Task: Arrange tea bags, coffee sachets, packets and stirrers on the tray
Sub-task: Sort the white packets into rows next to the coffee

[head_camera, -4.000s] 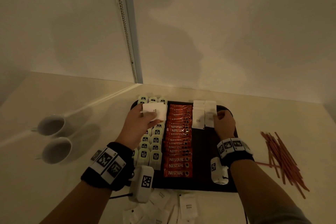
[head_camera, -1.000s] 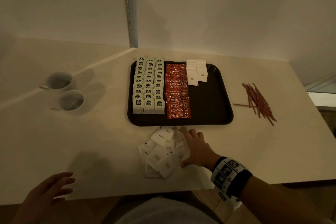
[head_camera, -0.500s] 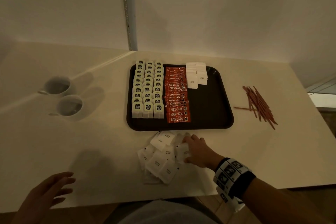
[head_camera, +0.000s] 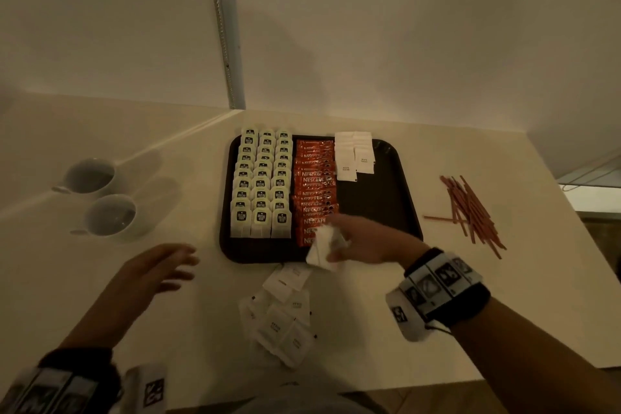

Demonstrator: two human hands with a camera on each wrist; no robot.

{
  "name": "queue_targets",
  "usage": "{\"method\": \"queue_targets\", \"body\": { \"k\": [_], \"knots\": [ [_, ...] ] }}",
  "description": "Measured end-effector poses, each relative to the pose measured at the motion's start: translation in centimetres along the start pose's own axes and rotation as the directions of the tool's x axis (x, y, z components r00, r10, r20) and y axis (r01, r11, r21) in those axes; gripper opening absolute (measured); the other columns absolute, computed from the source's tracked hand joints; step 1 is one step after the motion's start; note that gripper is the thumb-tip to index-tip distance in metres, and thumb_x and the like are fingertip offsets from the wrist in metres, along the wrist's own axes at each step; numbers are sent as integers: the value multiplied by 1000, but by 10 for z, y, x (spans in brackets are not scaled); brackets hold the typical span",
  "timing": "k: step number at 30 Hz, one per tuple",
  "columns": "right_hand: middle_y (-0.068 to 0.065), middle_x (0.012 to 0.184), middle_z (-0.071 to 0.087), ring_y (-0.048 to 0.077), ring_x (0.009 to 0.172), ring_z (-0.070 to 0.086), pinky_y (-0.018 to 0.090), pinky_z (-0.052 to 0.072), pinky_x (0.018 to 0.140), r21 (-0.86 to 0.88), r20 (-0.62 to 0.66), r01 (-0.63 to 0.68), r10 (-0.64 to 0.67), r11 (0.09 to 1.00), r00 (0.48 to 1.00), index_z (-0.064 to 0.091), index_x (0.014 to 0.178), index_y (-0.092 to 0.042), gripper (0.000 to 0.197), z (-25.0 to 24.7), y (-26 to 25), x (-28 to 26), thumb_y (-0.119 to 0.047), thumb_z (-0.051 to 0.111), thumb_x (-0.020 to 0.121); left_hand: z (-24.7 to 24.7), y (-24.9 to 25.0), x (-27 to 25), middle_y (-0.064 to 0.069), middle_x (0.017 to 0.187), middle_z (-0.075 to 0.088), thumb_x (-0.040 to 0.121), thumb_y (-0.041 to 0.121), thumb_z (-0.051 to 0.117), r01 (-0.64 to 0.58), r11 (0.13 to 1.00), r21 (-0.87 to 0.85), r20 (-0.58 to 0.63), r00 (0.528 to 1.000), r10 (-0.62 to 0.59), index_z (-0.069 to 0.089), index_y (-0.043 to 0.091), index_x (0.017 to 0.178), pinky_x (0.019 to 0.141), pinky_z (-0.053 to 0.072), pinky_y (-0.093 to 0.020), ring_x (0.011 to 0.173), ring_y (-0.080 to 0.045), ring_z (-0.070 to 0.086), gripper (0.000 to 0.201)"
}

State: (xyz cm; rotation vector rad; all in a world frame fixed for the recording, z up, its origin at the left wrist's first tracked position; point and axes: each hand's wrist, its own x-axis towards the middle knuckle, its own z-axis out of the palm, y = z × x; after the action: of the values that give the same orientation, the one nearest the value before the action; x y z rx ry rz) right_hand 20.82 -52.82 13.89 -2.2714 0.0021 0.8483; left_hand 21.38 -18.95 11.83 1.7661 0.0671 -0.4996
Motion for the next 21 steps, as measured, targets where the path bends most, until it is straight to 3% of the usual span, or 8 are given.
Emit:
{"method": "queue_targets", "body": {
  "k": [2,4,7,10,11,13,17,21],
  "knots": [
    [6,127,56,22,112,58,26,54,79,28,-26,77,-76,997,997,42,125,-18,45,-25,-25,5,-14,64,86,24,28,24,-2,105,71,55,76,69,-35,998,-49,120,992,41,65,21,107,83,52,-39,93,-22,69,76],
    [6,124,55,21,105,60,20,56,69,41,-27,157,-156,987,987,38,125,-15,47,-44,-48,11,-12,64,86,54,56,48,-2,116,67,46,76,74,31,989,-141,254,967,6,60,24,118,88,52,-42,102,-25,67,89],
    [7,116,56,21,93,63,21,56,62,3,-57,234,-233,972,971,34,123,-18,55,-57,-72,23,-12,69,82,94,93,70,-4,124,63,76,53,65,184,937,-297,423,905,-43,52,26,125,89,53,-43,108,-22,64,57],
    [-1,96,57,12,75,61,16,47,53,-31,-137,262,-263,965,955,35,118,-20,61,-61,-77,34,-13,77,74,119,111,83,9,117,62,87,26,58,243,908,-341,465,883,-62,54,24,116,77,55,-21,91,4,65,29],
    [-5,95,55,9,74,58,12,43,52,-51,-166,265,-270,963,948,35,119,-20,66,-63,-77,35,-14,79,71,123,112,87,3,119,63,87,24,58,277,869,-410,479,876,-53,55,21,117,79,56,-24,92,-1,66,30],
    [-3,109,53,13,91,56,12,45,63,-90,-229,274,-287,958,930,33,129,-18,81,-66,-75,38,-17,83,66,130,112,95,-11,119,65,83,24,57,336,762,-554,475,879,-43,58,16,119,86,54,-40,98,-21,66,37],
    [0,131,37,19,125,36,35,40,102,-91,-304,314,-327,945,895,25,143,-22,100,-70,-65,40,-22,85,63,139,111,102,-12,101,72,88,13,49,375,680,-631,457,887,-66,57,14,116,76,57,-37,86,-23,70,29],
    [-8,128,41,0,112,46,14,47,88,179,-479,392,-269,902,836,42,137,-27,64,-79,-48,30,-32,71,80,141,110,106,-15,97,72,94,14,47,362,700,-616,428,899,-88,54,8,122,68,60,-37,85,-27,71,30]
  ]
}}
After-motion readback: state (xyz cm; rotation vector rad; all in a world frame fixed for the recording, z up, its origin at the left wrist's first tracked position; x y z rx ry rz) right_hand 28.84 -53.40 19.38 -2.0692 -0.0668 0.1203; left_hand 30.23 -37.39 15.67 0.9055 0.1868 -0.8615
